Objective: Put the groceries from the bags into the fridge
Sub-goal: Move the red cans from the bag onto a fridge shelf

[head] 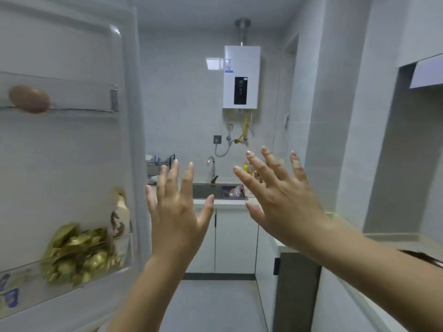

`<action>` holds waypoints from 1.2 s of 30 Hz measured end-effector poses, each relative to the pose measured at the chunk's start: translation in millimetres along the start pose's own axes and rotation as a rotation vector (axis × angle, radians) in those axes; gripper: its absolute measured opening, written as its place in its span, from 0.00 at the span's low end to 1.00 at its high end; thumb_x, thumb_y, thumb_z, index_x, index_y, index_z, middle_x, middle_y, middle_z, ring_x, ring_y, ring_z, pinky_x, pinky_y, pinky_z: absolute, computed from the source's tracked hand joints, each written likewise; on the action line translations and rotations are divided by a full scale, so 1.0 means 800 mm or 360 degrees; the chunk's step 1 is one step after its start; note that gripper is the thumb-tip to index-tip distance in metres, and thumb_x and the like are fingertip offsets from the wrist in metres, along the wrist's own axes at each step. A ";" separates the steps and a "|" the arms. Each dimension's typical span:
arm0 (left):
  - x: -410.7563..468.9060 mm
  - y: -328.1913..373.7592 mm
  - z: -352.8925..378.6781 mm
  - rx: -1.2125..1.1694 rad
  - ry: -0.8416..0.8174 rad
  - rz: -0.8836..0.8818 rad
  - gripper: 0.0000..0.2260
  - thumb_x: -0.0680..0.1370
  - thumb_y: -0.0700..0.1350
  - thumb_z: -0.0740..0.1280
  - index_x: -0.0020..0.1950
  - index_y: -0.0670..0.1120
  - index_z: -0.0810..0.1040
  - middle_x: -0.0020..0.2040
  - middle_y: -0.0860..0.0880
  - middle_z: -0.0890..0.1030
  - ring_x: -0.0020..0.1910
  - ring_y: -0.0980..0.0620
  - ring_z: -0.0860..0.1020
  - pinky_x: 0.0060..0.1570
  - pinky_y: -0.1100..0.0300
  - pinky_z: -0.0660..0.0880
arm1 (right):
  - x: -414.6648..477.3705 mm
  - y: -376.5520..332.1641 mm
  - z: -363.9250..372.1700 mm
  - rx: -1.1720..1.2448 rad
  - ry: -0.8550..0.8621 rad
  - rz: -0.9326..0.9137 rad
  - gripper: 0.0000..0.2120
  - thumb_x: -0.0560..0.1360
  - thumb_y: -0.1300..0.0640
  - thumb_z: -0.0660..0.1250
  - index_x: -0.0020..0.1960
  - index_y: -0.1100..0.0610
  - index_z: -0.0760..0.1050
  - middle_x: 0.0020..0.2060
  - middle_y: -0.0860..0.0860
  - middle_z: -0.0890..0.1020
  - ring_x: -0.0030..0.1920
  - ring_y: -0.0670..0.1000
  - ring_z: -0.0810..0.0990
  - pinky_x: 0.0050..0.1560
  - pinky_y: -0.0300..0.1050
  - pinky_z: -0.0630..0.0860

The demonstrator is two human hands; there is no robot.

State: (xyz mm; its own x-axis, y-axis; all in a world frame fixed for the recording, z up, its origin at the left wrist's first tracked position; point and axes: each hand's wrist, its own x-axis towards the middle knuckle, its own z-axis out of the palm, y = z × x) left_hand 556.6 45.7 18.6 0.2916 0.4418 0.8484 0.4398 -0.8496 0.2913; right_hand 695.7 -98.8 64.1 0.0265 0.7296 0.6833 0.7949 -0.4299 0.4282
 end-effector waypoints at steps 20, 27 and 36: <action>-0.065 0.428 0.367 -0.0970 -0.0780 0.0651 0.31 0.77 0.59 0.60 0.78 0.50 0.59 0.79 0.46 0.57 0.79 0.46 0.50 0.74 0.40 0.51 | -0.324 0.349 0.054 -0.0423 -0.0782 0.1452 0.32 0.81 0.41 0.50 0.79 0.44 0.37 0.79 0.50 0.39 0.78 0.55 0.36 0.75 0.63 0.40; -0.153 0.571 0.397 -0.1215 -0.1080 0.0963 0.30 0.77 0.58 0.63 0.76 0.49 0.61 0.78 0.45 0.60 0.78 0.44 0.53 0.73 0.37 0.54 | -0.474 0.384 0.005 -0.0557 -0.0860 0.2020 0.33 0.80 0.41 0.55 0.80 0.46 0.45 0.80 0.51 0.45 0.79 0.56 0.42 0.76 0.61 0.43; -0.308 0.735 0.343 -0.1538 -0.1463 0.1411 0.31 0.77 0.61 0.54 0.78 0.51 0.56 0.79 0.48 0.55 0.79 0.47 0.50 0.74 0.41 0.47 | -0.677 0.380 -0.093 -0.0744 -0.0906 0.2692 0.33 0.80 0.43 0.58 0.80 0.46 0.46 0.80 0.51 0.49 0.79 0.55 0.46 0.76 0.58 0.50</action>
State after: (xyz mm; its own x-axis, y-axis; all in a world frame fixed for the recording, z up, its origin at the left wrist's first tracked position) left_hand 976.1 -483.3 -140.1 0.6956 -0.5550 0.4561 -0.7120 -0.6175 0.3343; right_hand 877.9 -664.1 -132.2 0.7765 -0.5593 0.2901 -0.5058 -0.8279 -0.2423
